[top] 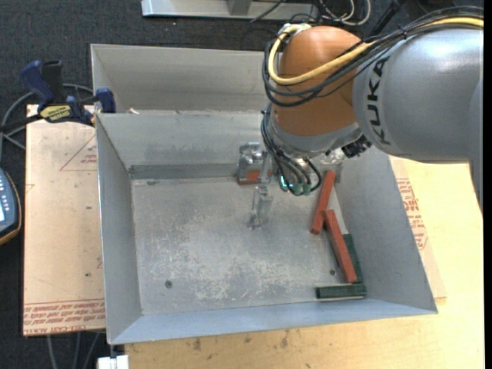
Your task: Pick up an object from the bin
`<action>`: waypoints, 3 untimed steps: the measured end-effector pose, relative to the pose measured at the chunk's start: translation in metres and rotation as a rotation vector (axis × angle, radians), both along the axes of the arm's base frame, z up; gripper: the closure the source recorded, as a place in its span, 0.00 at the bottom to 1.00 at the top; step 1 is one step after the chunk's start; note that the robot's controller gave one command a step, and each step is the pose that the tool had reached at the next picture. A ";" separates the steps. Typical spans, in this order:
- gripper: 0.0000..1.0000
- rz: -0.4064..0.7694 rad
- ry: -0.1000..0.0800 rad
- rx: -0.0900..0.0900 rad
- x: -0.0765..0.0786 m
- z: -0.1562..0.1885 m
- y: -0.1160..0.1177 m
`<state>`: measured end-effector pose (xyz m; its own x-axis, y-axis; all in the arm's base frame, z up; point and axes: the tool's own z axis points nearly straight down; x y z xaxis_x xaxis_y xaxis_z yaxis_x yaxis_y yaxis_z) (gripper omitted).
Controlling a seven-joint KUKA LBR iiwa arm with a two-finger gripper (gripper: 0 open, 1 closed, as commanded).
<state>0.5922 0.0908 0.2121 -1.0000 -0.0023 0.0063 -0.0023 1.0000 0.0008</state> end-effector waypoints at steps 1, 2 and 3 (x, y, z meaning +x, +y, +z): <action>0.00 0.194 -0.003 -0.001 0.020 -0.067 -0.037; 0.00 0.541 -0.011 -0.001 0.042 -0.065 -0.129; 0.00 0.871 -0.006 0.002 0.014 -0.091 -0.195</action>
Offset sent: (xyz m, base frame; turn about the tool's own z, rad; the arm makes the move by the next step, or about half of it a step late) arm 0.0208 -0.0361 -0.0647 -0.1974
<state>0.6060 -0.1046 0.1213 -0.6424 -0.7664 0.0005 -0.7664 0.6424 -0.0002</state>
